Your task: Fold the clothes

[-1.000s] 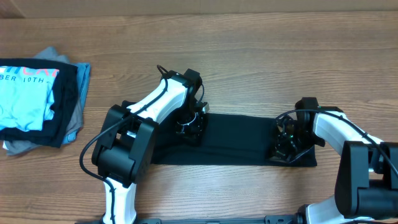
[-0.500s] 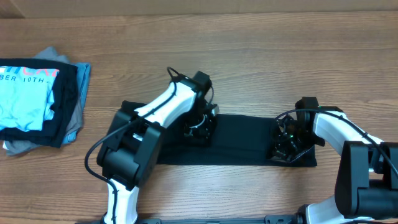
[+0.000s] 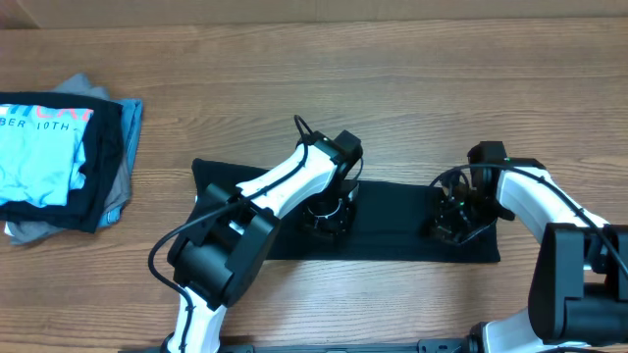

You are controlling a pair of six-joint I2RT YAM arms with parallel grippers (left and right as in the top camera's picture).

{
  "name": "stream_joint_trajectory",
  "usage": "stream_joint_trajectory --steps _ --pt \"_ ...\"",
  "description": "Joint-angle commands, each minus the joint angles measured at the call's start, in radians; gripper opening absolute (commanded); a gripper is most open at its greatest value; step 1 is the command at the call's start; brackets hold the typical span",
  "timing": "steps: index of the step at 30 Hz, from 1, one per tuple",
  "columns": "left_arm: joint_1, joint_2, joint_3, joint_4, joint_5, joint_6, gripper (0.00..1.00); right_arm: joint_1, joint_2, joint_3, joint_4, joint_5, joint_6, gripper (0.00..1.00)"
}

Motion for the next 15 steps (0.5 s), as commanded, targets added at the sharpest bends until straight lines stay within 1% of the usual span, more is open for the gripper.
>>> stream_joint_trajectory --steps 1,5,8,15 --pt "-0.020 -0.013 -0.006 -0.006 -0.029 -0.018 0.04 0.005 -0.026 0.084 -0.005 -0.011 0.000 0.04" --pt "-0.039 -0.014 -0.006 -0.009 -0.028 -0.026 0.04 0.005 -0.025 0.092 -0.006 -0.008 0.000 0.04" --pt "-0.053 -0.030 -0.003 -0.006 -0.028 -0.033 0.04 0.005 -0.025 0.088 -0.004 0.039 0.000 0.04" --pt "-0.081 -0.183 -0.002 0.059 -0.034 -0.051 0.04 0.005 -0.025 0.085 0.029 0.051 0.008 0.04"
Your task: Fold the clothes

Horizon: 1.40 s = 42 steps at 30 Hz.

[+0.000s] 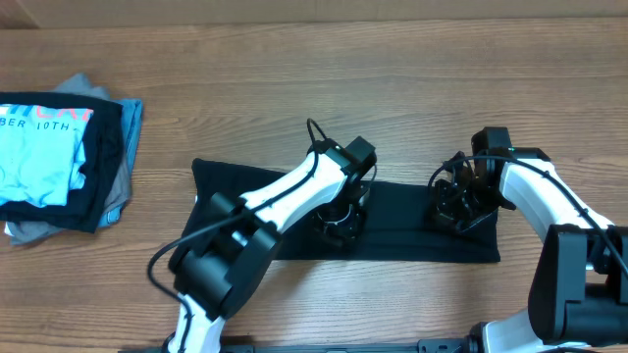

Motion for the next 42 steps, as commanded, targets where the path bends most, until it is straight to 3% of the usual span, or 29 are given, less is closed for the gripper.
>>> stream_joint_trajectory --steps 1,7,32,40,42 --pt "-0.009 -0.145 0.002 0.043 -0.033 -0.025 0.04 0.005 -0.023 0.009 0.013 0.017 0.004 0.04" --pt "-0.012 -0.127 0.000 0.156 -0.235 -0.085 0.04 0.005 -0.023 -0.024 0.015 0.104 0.070 0.04" --pt "-0.015 -0.091 0.000 0.210 -0.209 -0.061 0.04 0.005 -0.078 -0.106 -0.175 0.149 0.238 0.04" --pt "-0.032 -0.089 0.000 0.246 -0.127 -0.044 0.04 0.003 -0.281 -0.082 -0.048 0.172 0.237 0.04" --pt "-0.036 -0.087 0.000 0.218 -0.139 -0.002 0.09 0.003 -0.291 -0.082 -0.011 0.172 0.238 0.08"
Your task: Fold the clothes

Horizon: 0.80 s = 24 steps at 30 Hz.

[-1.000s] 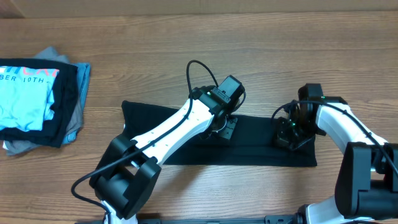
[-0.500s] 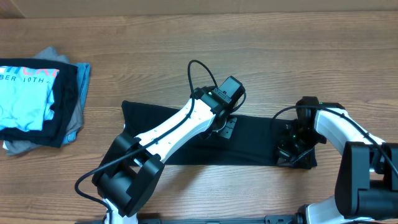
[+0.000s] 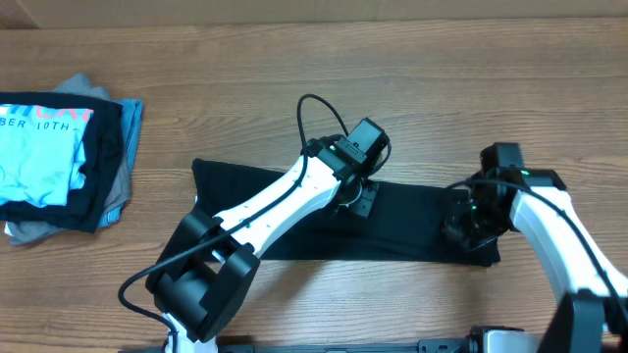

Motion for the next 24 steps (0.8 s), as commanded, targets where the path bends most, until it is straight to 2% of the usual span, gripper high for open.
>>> stream_joint_trajectory --steps 1,4,6,8,11,17,19,20,24 --pt "-0.020 0.019 0.000 -0.047 0.011 0.089 0.13 0.003 -0.029 0.019 0.051 0.019 0.006 0.08" --pt "-0.019 0.019 0.000 -0.153 -0.133 0.102 0.18 0.003 -0.027 0.019 0.093 0.058 0.007 0.08" --pt "-0.006 0.019 0.000 -0.216 -0.243 0.073 0.18 -0.003 -0.027 0.019 0.119 0.121 0.040 0.07" --pt "0.032 0.018 0.000 -0.315 -0.341 0.032 0.24 -0.043 -0.027 0.019 0.145 0.177 0.089 0.08" --pt "0.082 0.018 0.000 -0.381 -0.357 0.032 0.31 -0.111 -0.027 0.019 0.166 0.176 0.089 0.08" --pt "0.157 0.009 0.006 -0.363 -0.361 0.121 0.33 -0.310 -0.027 0.019 0.223 0.176 0.114 0.36" --pt "0.162 0.005 0.006 -0.356 -0.373 0.168 0.34 -0.364 -0.027 0.019 0.242 0.184 0.114 0.72" --pt "0.162 0.005 0.007 -0.358 -0.381 0.180 0.34 -0.389 -0.027 0.019 0.250 0.184 0.114 0.81" --pt "0.161 0.003 0.006 -0.391 -0.386 0.202 0.33 -0.451 -0.026 0.019 0.259 0.183 0.114 0.96"
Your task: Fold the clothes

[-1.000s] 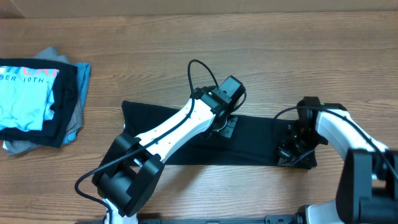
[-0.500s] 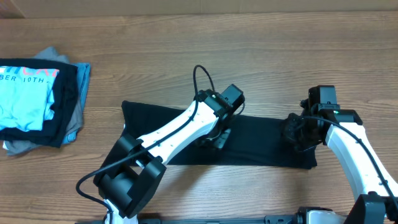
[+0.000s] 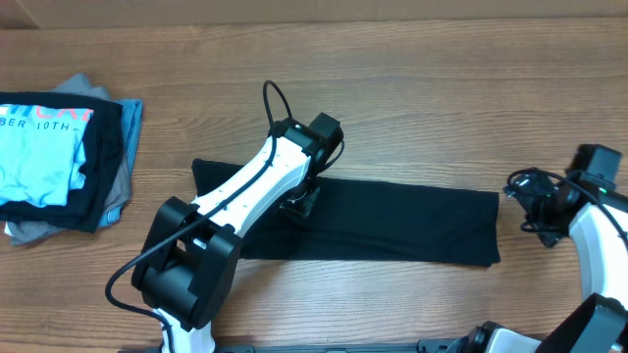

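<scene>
A black garment point(image 3: 412, 226) lies on the wooden table point(image 3: 392, 78), folded into a long flat strip running left to right. My left gripper point(image 3: 302, 202) is down over the strip left of its middle, near the far edge. Its dark fingers merge with the black cloth, so their state is hidden. My right gripper point(image 3: 532, 208) is off the strip, just beyond its right end over bare wood. Nothing shows in it, and cables blur its fingers.
At the far left stands a stack of folded clothes point(image 3: 59, 162), a light blue printed shirt on top of black and grey pieces. The left arm's white links point(image 3: 245, 191) cross the strip's left part. Bare wood lies behind and in front of the garment.
My left gripper has moved left along the strip, from its middle to left of middle. My right gripper has left the strip's right end and is now beside it over the table.
At first both grippers were down on the black strip, the left at its middle and the right near its right end. They then sat slightly further right, the left at the far edge. Now the left is further left and the right is off the cloth, which lies flat.
</scene>
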You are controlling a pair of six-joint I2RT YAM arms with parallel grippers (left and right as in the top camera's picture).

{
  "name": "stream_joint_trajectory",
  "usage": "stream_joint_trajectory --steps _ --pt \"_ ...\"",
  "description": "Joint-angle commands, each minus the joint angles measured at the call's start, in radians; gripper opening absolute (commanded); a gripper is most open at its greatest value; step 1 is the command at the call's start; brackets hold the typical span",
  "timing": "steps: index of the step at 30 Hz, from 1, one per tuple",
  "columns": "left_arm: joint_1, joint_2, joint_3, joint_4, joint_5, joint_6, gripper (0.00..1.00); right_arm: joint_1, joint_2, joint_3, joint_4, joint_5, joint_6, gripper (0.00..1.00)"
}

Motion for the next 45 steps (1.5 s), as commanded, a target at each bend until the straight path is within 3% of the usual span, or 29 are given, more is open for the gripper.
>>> stream_joint_trajectory --steps 1,8,15,19,23,29,36,38,42,45 --pt "-0.002 0.003 0.009 -0.032 -0.029 0.058 0.33 -0.032 -0.004 0.018 0.007 0.013 0.008 1.00" --pt "-0.010 0.003 0.009 -0.145 -0.020 0.098 0.32 -0.031 -0.003 0.018 0.030 0.012 0.007 1.00" --pt "-0.060 -0.027 0.008 -0.204 0.092 0.164 0.29 -0.031 -0.003 0.018 0.030 0.012 0.007 1.00" --pt "-0.108 -0.177 0.008 -0.210 0.054 0.080 0.28 -0.031 -0.003 0.018 0.030 0.012 0.007 1.00" --pt "-0.127 -0.444 0.002 -0.194 0.045 0.018 0.30 -0.031 -0.003 0.018 0.030 0.012 0.007 1.00" --pt "-0.125 -0.661 -0.165 -0.093 -0.020 0.086 0.56 -0.031 -0.003 0.018 0.030 0.012 0.007 1.00" --pt "-0.125 -0.629 -0.446 0.093 -0.092 0.141 0.91 -0.031 -0.003 0.018 0.030 0.013 0.007 1.00" --pt "-0.124 -0.595 -0.473 0.139 -0.093 0.147 0.91 -0.031 -0.003 0.018 0.030 0.012 0.007 1.00" --pt "-0.113 -0.518 -0.484 0.214 -0.093 0.200 0.79 -0.031 -0.003 0.018 0.030 0.012 0.007 1.00" --pt "-0.094 -0.459 -0.484 0.240 -0.093 0.246 0.75 -0.031 -0.003 0.018 0.030 0.012 0.007 1.00"
